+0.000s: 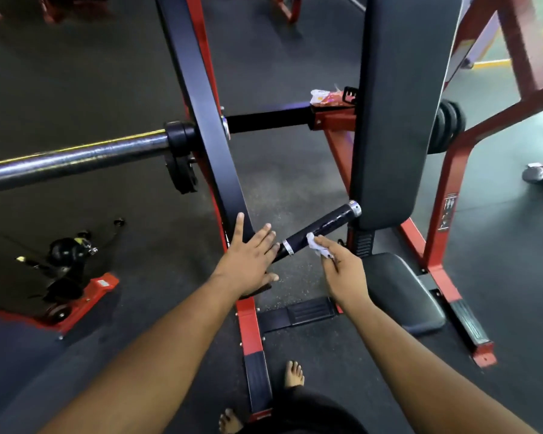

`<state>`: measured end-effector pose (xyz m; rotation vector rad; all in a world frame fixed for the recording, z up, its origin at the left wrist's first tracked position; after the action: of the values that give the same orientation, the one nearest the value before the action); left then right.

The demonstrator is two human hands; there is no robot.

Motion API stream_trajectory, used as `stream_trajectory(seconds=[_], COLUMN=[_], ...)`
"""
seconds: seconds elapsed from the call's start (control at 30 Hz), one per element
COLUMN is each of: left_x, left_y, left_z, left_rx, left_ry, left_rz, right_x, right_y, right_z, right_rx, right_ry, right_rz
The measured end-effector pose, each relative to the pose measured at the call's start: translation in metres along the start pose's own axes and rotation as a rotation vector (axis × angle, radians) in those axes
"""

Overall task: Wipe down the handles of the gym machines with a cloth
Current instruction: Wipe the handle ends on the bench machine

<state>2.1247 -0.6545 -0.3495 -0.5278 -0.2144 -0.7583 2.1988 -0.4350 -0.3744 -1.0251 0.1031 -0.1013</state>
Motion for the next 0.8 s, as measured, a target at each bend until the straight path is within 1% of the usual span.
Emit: stream_trajectory(seconds=[0.07, 0.13, 0.2, 0.23, 0.27, 0.37, 0.43, 0.53, 0.67, 0.73, 0.8], left_x=[-0.005, -0.01, -0.013, -0.014, -0.013, -0.013, -0.012, -0.013, -0.013, -0.015, -0.015], left_y=[-0.008, -0.015, -0.017, -0.018, -0.018, -0.017, -0.016, -0.015, -0.017, -0.018, -0.017], left_z=[0.002, 0.005, 0.005, 0.005, 0.002, -0.004, -0.005, -0.007, -0.009, -0.009, -0.01], left_rx=[-0.006, -0.017, -0.036, -0.046, -0.048, -0.026, -0.019, -0.008, 0.022, 0.025, 0.012], left_ry=[-0.001, -0.007, -0.001, 0.008, 0.023, 0.088, 0.123, 0.177, 0.23, 0.23, 0.22], left_rz=[-0.009, -0.016, -0.027, -0.033, -0.038, -0.055, -0.062, -0.074, -0.103, -0.109, -0.109], right_x=[-0.008, -0.02, -0.035, -0.043, -0.05, -0.056, -0.047, -0.039, -0.046, -0.051, -0.057], right_y=[-0.002, -0.004, -0.007, -0.008, -0.008, 0.009, 0.026, 0.038, 0.036, 0.038, 0.038], right_z=[0.002, 0.002, 0.001, -0.002, -0.007, -0.034, -0.05, -0.049, -0.028, -0.016, -0.001], right_rx=[0.022, 0.037, 0.147, 0.233, 0.338, 0.745, 0.925, 1.024, 1.088, 1.098, 1.081], right_ry=[-0.029, -0.018, 0.013, 0.006, -0.034, -0.24, -0.299, -0.312, -0.393, -0.371, -0.323], right_rz=[0.018, 0.052, 0.143, 0.201, 0.259, 0.379, 0.444, 0.486, 0.452, 0.473, 0.451])
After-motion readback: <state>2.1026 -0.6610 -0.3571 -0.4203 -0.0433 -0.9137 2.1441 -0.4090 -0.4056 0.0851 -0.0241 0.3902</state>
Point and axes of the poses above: each hand's wrist, its own x-axis away from the middle knuckle, its own z-axis out of the back of the hand, y = z × x, the point moved 1 cm from there along -x, towards the middle knuckle, and after that the axes turned 9 degrees about -y, right-handed, at the moved point
